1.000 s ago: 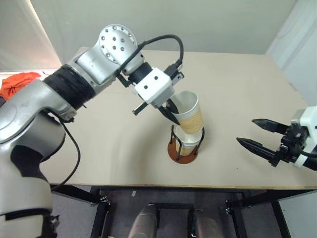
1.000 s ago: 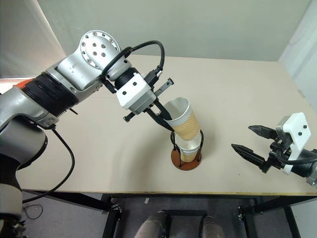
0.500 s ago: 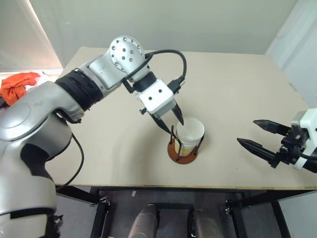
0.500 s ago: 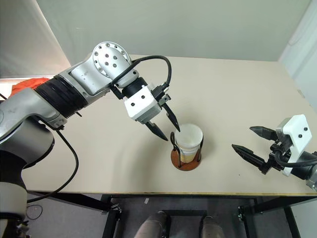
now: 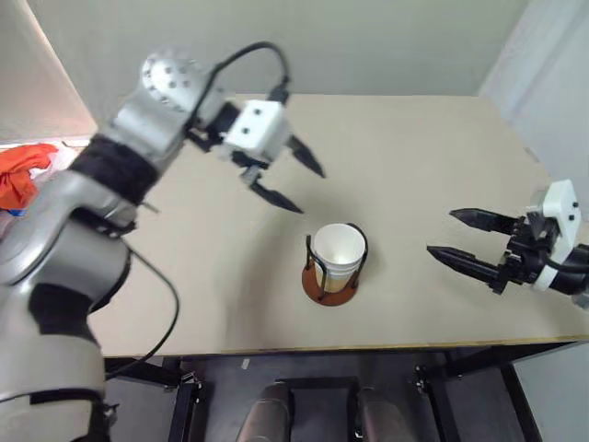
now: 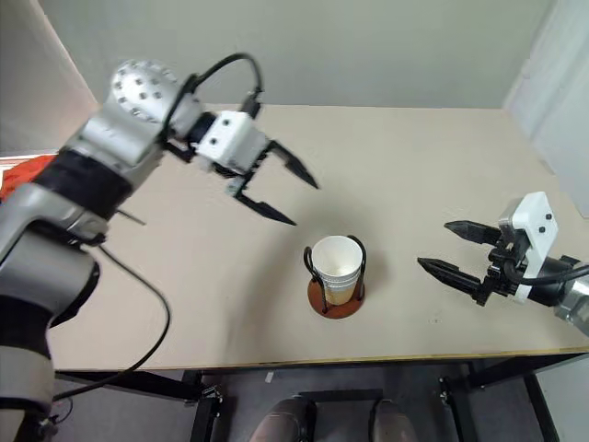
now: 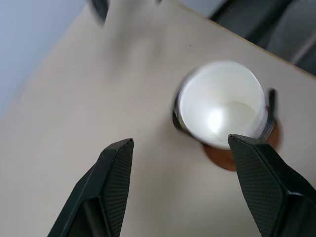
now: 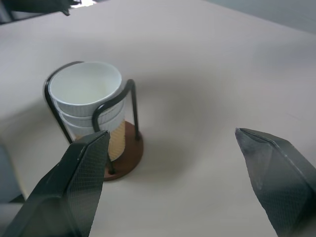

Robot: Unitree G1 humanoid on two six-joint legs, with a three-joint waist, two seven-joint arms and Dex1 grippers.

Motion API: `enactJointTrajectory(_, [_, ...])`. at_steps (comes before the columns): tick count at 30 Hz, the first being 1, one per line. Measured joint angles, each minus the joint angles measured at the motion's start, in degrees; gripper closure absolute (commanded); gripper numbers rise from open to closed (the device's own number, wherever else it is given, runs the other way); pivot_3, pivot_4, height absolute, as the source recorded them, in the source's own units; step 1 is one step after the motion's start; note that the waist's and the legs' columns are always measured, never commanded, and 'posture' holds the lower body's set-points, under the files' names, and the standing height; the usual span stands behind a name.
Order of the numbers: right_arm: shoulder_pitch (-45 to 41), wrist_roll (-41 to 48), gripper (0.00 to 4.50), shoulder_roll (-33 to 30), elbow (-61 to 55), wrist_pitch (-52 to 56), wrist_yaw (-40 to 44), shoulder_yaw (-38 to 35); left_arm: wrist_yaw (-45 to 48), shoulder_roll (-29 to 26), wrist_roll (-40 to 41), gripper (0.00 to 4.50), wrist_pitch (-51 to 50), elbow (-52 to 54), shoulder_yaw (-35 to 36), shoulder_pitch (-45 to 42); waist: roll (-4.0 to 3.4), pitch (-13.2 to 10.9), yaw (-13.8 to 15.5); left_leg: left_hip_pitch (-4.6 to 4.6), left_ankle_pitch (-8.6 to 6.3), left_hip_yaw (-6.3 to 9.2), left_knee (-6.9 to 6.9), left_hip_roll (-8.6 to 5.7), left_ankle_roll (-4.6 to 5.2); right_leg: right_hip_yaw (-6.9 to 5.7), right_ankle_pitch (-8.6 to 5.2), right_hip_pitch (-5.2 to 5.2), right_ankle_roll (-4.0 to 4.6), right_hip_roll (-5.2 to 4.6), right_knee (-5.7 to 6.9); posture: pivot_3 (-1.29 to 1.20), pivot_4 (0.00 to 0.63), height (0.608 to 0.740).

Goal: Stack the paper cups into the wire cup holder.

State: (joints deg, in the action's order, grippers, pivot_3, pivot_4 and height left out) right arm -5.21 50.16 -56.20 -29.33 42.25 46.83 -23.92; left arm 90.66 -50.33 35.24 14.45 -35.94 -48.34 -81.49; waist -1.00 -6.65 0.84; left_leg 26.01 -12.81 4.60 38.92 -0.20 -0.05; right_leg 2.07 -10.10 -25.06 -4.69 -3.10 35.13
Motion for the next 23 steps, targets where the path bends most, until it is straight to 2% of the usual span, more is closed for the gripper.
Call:
enactJointTrajectory(2, [-3.16, -0.56, 0.18, -1.07, 4.35, -1.17, 4.48, 2.00, 0.01, -5.06, 1.23, 1.16, -5.64, 3.18, 3.36, 5.89, 0.00, 0.00, -0.10, 0.04, 0.10, -0.05, 0.02, 0.03, -0.06, 0.01, -0.07, -0.11, 0.04, 0.02, 0.08, 0.00, 0.150, 0.740])
enactJointTrajectory(6, [-13.63, -2.97, 0.18, -1.57, 14.90, -4.00, 14.52, 8.80, -0.46, -14.80, 5.34, 1.16, -19.41, 8.92, 16.18, 21.46, 0.03, 0.00, -0.27, 0.05, 0.16, -0.08, 0.02, 0.03, -0.07, 0.27, -0.21, -0.34, 0.31, 0.03, 0.27, 0.00, 0.150, 0.740])
enactJointTrajectory(9, [-20.60, -7.21, 0.18, -1.26, 23.39, -6.89, 20.95, 14.63, -2.96, -22.96, 8.66, 1.16, -26.69, 13.15, 28.25, 36.65, 0.07, 0.01, -0.36, 0.00, 0.13, -0.04, -0.05, 0.04, -0.09, 0.30, -0.54, -0.51, 0.87, 0.00, 0.71, 0.00, 0.150, 0.740])
enactJointTrajectory(11, [-23.04, -10.05, 0.18, -1.07, 28.37, -8.53, 23.68, 17.06, -4.59, -25.95, 9.29, 1.16, -28.86, 15.65, 34.38, 45.16, 0.08, 0.02, 0.07, -0.07, 0.10, 0.05, -0.10, 0.04, -0.11, 0.28, -0.85, -0.52, 1.32, -0.03, 0.91, 0.00, 0.150, 0.740])
enactJointTrajectory(15, [-27.63, -14.82, 0.18, -0.52, 37.00, -11.52, 28.31, 20.86, -6.98, -28.37, 8.70, 1.16, -30.80, 19.01, 46.37, 60.46, 0.13, 0.01, 0.49, -0.19, -0.20, 0.10, -0.48, 0.01, 0.29, 0.23, -0.87, -0.67, 1.71, -0.09, 1.23, 0.00, 0.150, 0.740])
enactJointTrajectory(17, [-29.49, -16.50, 0.18, -0.38, 40.27, -12.57, 30.46, 21.35, -7.05, -28.87, 8.41, 1.16, -32.44, 20.75, 53.31, 67.65, 0.20, -0.02, 0.27, -0.27, -0.14, 0.10, -0.62, 0.03, 0.10, 0.17, -0.82, -0.76, 1.94, -0.09, 1.38, 0.00, 0.150, 0.740])
enactJointTrajectory(23, [-35.51, -20.99, 0.18, 1.63, 47.48, -15.43, 35.04, 23.82, -6.96, -27.50, 8.19, 1.16, -38.09, 29.58, 71.08, 78.93, 0.34, -0.05, -0.61, -0.84, 0.26, 0.09, -1.01, 0.05, -0.23, 0.23, -0.84, -0.66, 2.63, -0.06, 1.78, 0.00, 0.150, 0.740])
